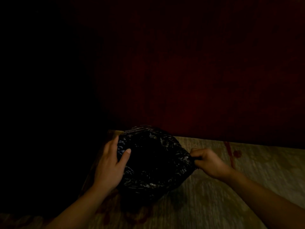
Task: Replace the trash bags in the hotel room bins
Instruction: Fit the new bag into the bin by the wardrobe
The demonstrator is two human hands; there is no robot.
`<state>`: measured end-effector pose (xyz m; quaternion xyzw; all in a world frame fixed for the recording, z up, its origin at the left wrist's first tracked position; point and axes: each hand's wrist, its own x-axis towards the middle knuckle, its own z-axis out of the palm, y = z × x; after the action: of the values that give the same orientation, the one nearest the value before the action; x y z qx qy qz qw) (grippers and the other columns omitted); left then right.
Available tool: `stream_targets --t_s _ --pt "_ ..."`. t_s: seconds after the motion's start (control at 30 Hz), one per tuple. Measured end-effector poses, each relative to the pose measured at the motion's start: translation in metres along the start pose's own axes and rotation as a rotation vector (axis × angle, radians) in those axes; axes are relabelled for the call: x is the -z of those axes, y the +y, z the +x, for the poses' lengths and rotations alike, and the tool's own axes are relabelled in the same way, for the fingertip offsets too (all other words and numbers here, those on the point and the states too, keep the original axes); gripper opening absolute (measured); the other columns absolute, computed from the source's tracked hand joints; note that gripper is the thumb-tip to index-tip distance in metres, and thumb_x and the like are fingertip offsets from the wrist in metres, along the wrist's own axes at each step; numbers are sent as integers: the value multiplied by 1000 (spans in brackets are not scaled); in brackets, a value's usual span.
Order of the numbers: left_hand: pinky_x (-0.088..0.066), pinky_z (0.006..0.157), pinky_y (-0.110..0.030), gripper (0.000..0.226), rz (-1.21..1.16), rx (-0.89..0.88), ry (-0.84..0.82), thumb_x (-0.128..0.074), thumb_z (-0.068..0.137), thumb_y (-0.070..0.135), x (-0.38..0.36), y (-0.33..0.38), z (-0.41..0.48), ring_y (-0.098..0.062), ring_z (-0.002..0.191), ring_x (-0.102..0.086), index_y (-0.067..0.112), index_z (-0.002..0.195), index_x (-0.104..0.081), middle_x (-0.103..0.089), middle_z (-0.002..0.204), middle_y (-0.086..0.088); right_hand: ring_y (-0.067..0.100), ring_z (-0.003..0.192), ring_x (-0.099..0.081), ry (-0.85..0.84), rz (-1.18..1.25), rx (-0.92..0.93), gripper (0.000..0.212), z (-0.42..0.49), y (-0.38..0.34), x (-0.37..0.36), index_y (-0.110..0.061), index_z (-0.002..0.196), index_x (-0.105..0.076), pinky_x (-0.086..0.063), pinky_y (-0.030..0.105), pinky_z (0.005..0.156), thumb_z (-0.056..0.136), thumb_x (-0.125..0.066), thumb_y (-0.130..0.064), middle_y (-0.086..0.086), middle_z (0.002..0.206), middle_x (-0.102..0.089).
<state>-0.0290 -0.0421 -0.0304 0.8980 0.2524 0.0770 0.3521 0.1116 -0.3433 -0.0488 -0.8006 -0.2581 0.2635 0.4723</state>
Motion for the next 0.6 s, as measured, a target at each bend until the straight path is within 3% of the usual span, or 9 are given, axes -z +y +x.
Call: stream_targets --t_s 0.03,0.1,0.13,0.2,0.3,0.37,0.47,0.53,0.6 --pt "-32 111 -41 81 11 0 4 -30 84 68 -1 -1 0 -23 145 -26 33 155 -13 -16 162 2 14 75 -68 -13 92 -41 38 -1 1 4 -28 78 -79 -56 35 72 89 -62 5 -1 81 -73" --pt "-33 111 -42 79 23 0 12 -30 86 68 -2 -2 0 -23 144 -27 34 155 -13 -16 161 3 36 83 -68 -143 253 -156 9 -3 5 14 -5 89 -78 -54 47 81 87 -70 -8 22 92 -73" --pt "-33 111 -42 78 29 1 14 -30 86 67 -3 -2 0 -23 144 -27 34 155 -12 -16 161 4 36 82 -66 -208 327 -195 18 -5 8 19 -2 90 -77 -53 46 81 81 -76 -18 26 92 -72" --pt "-33 110 -42 77 27 4 17 -30 87 66 -3 -1 1 -24 144 -27 34 155 -12 -16 162 3 22 73 -64 -344 464 -292 30 -9 13 24 -4 85 -76 -53 35 72 71 -85 -29 14 82 -70" --pt "-33 109 -39 77 19 13 15 -30 87 65 -2 0 2 -23 143 -28 34 155 -12 -16 161 3 17 60 -58 -397 728 -387 31 -11 26 24 -2 84 -72 -51 32 63 69 -88 -24 13 73 -60" --pt "-32 109 -39 76 13 21 14 -31 87 65 -1 0 2 -23 144 -27 35 155 -12 -15 161 4 22 63 -58 -385 816 -411 35 -13 26 22 1 89 -72 -52 35 62 67 -89 -20 18 80 -57" --pt "-32 110 -39 78 2 26 8 -30 85 66 1 1 2 -22 145 -26 36 155 -11 -14 162 5 34 84 -65 -286 887 -405 58 -12 15 28 0 101 -72 -53 45 74 51 -95 -16 25 102 -64" --pt "-32 111 -39 79 8 12 -1 -29 85 67 2 0 2 -21 145 -25 36 155 -10 -13 162 6 42 112 -60 -256 943 -331 72 -3 0 35 -1 122 -64 -49 53 93 60 -91 -26 26 124 -61" --pt "-32 112 -40 81 11 -6 -5 -29 84 68 1 0 2 -19 145 -24 35 155 -10 -12 162 7 39 122 -57 -211 835 -293 73 9 -26 37 -9 132 -59 -49 51 100 74 -81 -47 18 132 -61"
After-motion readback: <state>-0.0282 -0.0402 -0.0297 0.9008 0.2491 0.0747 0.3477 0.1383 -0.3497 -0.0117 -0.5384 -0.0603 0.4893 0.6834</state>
